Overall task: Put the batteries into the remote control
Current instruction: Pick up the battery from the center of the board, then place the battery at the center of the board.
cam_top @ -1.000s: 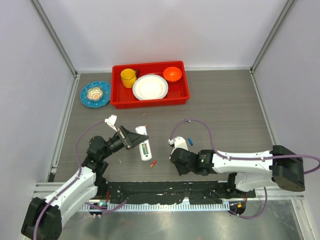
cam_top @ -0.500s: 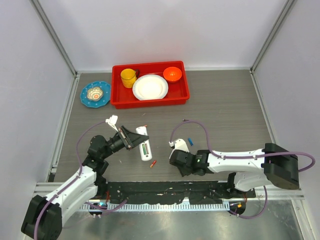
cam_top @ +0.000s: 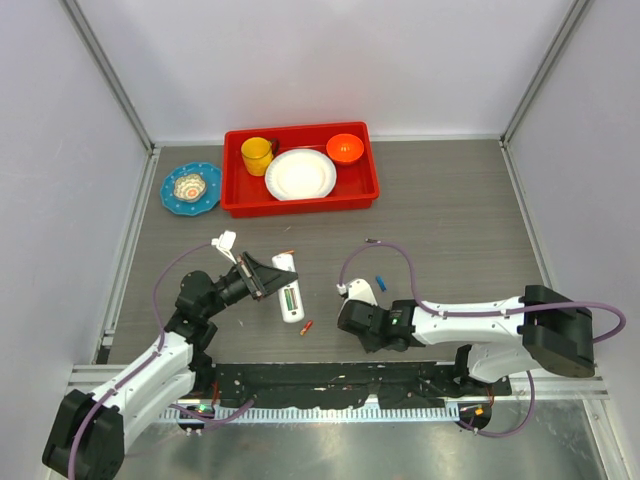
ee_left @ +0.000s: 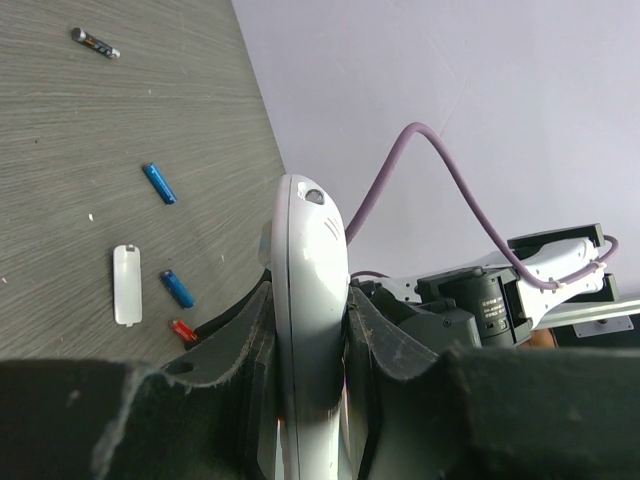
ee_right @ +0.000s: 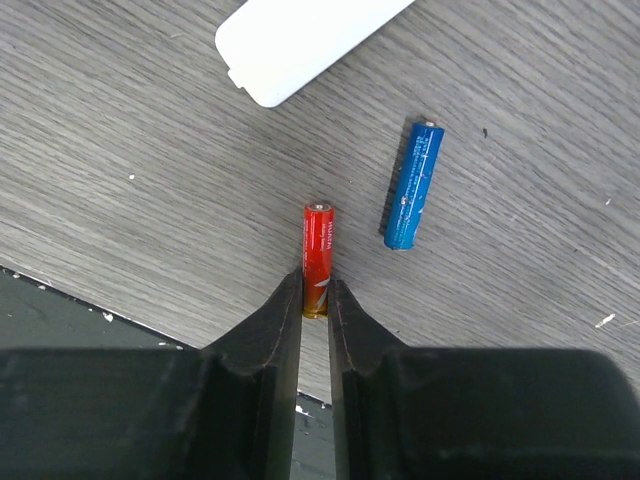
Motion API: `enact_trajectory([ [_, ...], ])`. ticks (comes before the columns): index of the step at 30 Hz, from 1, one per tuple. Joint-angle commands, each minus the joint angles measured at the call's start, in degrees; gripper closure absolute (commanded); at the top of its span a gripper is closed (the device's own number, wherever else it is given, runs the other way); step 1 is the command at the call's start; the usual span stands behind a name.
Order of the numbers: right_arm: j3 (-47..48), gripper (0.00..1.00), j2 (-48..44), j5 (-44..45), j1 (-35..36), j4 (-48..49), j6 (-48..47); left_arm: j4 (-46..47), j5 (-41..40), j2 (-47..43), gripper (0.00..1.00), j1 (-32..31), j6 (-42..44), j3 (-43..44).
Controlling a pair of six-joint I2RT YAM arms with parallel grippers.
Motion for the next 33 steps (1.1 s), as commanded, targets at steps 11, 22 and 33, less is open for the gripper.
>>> enact_trajectory([
  [11, 7.9, 0.99, -9.3, 14.7, -5.1, 0.4, -0.8, 5.0, 0.9, 0.5, 1.00, 0.1, 0.4, -0.6],
  [22, 14.5, 0.99, 4.7, 2.2, -26.5, 13.7, -9.6, 22.5, -1.9, 2.3, 1.00, 0.2, -0.5, -6.1],
  [33, 18.7, 0.99, 17.3, -3.1, -30.2, 12.6, -14.6, 28.0, -7.1, -3.9, 0.99, 0.1, -0.1, -7.5],
])
